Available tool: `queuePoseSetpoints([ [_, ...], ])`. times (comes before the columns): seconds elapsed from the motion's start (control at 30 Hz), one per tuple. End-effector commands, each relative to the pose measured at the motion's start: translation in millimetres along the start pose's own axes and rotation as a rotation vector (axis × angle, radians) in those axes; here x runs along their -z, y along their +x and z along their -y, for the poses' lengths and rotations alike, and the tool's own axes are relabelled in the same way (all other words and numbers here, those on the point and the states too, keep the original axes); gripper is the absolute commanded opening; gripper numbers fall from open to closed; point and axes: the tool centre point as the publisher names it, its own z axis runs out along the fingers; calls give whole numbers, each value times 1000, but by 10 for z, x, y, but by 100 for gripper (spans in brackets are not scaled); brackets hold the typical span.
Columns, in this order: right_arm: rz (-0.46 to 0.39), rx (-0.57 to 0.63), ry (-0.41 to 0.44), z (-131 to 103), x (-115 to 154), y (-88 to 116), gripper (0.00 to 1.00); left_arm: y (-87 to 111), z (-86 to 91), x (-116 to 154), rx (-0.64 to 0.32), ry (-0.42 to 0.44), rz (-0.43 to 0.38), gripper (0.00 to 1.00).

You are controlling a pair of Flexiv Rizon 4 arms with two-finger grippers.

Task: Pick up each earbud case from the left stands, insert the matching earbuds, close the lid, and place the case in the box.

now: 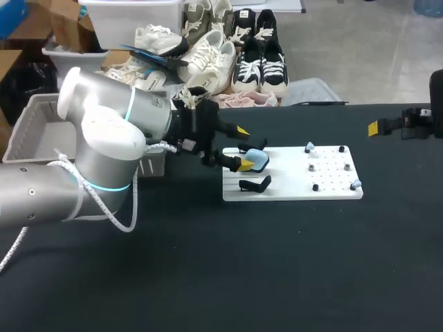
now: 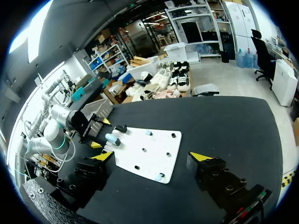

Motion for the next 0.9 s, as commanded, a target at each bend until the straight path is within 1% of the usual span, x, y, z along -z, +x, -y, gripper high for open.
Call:
queuePoseSetpoints([
  [0.03, -1, 1, -2, 7, -1, -2, 100, 12, -51, -39, 11, 20, -9, 100],
  [0.17, -1, 1, -2, 7, -1, -2, 100, 34, -14, -57, 26, 25, -11, 100],
  [0.47, -1, 1, -2, 7, -1, -2, 100, 87, 51, -97, 49, 16, -67, 100],
  [0.9, -1, 1, -2, 7, -1, -2, 100, 199, 18, -73, 54, 16, -77, 100],
])
